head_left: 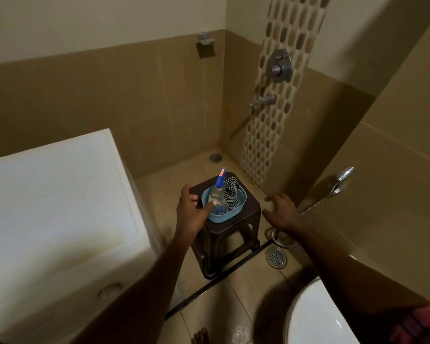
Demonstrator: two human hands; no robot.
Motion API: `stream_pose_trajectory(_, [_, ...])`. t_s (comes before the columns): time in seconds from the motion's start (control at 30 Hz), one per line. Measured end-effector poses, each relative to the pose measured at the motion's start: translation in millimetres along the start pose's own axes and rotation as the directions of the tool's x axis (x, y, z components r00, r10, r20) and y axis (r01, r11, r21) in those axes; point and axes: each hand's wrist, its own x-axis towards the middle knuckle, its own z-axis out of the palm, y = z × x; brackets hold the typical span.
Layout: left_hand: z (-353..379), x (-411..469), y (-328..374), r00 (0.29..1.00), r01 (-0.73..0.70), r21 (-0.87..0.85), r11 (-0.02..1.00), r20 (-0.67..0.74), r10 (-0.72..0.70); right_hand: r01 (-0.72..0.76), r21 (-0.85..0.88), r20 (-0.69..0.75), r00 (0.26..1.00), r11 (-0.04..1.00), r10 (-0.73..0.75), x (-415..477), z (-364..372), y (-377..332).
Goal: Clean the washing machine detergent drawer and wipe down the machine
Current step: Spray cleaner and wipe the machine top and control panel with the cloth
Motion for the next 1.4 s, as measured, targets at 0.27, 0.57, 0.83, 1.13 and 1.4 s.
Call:
stream_pose_trajectory(0.27, [35,71,-33,0.991,0.077,0.038,0.996,0.107,-0.080,-0.080,0.055,0.057,0.995,0.995,0.077,77,25,2])
stream_pose_trajectory(0.57, [70,128,-68,0.988,0.039,0.193,0.981,0.142,-0.067,-0.240,0.227,0.204,0.959,0.944,0.195,153,71,24])
stream_pose_trajectory(0.83, [112,193,-116,0.945,0.009,0.097,0.995,0.323,-0.040,-0.321,0.286,0.282,0.929,0.903,0.241,232,130,35])
stream_pose_trajectory(1.13, [129,204,-141,0.925,-0.158,0.070,0.985,0.359,0.123,-0.323,0.500,0.340,0.927,0.803,0.161,274,196,52])
stream_pose_trajectory(1.4, [128,199,-150,0.911,-0.245,0.018,0.969,0.346,0.224,-0.318,0.286,0.323,0.920,0.904,0.222,305,240,54])
